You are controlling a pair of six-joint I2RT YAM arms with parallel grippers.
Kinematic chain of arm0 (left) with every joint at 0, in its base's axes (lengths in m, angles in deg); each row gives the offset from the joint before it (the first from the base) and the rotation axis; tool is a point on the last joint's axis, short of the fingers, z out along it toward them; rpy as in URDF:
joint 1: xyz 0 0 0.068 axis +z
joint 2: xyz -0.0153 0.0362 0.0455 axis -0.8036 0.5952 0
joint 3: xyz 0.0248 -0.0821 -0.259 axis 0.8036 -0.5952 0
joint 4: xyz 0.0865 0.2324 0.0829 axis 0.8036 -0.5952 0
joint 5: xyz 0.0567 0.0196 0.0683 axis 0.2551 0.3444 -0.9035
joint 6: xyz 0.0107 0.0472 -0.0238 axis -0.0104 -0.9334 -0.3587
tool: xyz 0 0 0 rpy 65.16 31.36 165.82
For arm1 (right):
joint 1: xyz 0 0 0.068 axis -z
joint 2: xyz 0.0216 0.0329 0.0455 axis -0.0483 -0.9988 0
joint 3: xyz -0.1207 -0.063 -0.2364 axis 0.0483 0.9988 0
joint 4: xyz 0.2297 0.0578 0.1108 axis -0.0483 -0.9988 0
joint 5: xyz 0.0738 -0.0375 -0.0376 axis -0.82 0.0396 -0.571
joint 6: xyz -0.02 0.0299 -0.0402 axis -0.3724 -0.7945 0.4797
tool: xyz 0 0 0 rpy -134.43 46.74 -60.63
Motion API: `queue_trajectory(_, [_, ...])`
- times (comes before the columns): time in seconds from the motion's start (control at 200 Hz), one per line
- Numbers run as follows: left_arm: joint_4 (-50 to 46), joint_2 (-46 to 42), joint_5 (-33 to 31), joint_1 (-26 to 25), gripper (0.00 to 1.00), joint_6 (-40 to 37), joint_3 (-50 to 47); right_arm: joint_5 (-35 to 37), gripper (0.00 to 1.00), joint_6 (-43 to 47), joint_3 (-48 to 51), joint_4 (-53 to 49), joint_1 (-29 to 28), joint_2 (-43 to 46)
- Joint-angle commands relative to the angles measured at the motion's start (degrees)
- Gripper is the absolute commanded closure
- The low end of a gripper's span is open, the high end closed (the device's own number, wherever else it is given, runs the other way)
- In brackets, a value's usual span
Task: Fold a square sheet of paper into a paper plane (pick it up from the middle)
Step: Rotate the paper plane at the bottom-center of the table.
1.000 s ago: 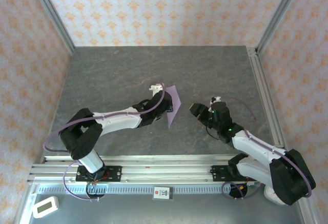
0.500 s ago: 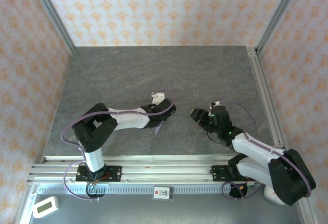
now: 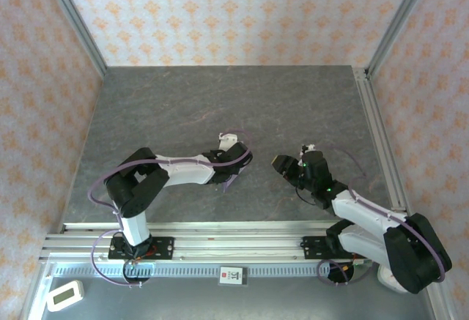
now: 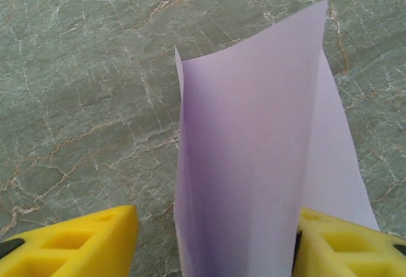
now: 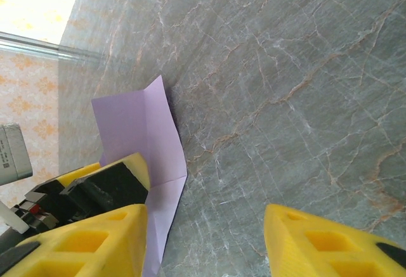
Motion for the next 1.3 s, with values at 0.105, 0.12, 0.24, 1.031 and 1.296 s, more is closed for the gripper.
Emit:
queue_trajectory(0.105, [1.6,2.7,-1.1,-0.3,0.36,-0.4,-1.5,-0.4,0.5,0.0,0.9,1.9,-0.5,0.0])
queue_trajectory(0.12, [1.5,2.8,-1.0,-0.2,0.35,-0.5,-1.4,-0.4,0.5,0.0,0.9,1.9,-0.5,0.0])
queue_trajectory(0.24, [1.4,-0.6,1.3,-0.1,0.29,-1.0,-0.7,-0.4,0.5,0.2,0.9,1.7,-0.5,0.0])
queue_trajectory(1.031, [8.7,-6.4,20.8,2.2,0.14,1.4,-0.6,0.1,0.52,0.2,0.1,2.4,-0.6,-1.7])
queue_trajectory(1.296, [10.2,-5.3,19.4,3.5,0.17,3.0,-4.3,0.4,0.53,0.5,-0.1,2.5,-0.5,-2.2])
